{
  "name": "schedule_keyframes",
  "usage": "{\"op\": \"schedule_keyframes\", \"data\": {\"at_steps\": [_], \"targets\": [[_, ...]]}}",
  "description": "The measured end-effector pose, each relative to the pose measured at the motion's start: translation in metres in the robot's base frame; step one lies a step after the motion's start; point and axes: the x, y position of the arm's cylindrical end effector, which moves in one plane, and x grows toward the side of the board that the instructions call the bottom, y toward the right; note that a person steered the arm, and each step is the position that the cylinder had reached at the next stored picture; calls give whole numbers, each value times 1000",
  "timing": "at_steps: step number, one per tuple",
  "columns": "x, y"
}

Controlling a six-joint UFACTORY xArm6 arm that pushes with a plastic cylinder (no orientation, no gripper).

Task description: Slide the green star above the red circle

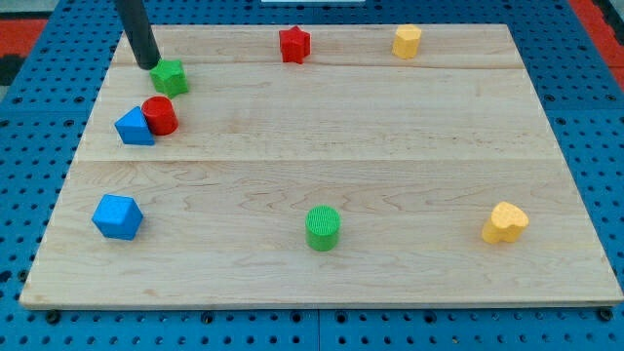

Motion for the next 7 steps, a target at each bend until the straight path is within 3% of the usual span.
{"op": "schedule_keyframes", "data": {"at_steps": [2, 5, 7], "targets": [[4, 45], [56, 58], [35, 191]]}}
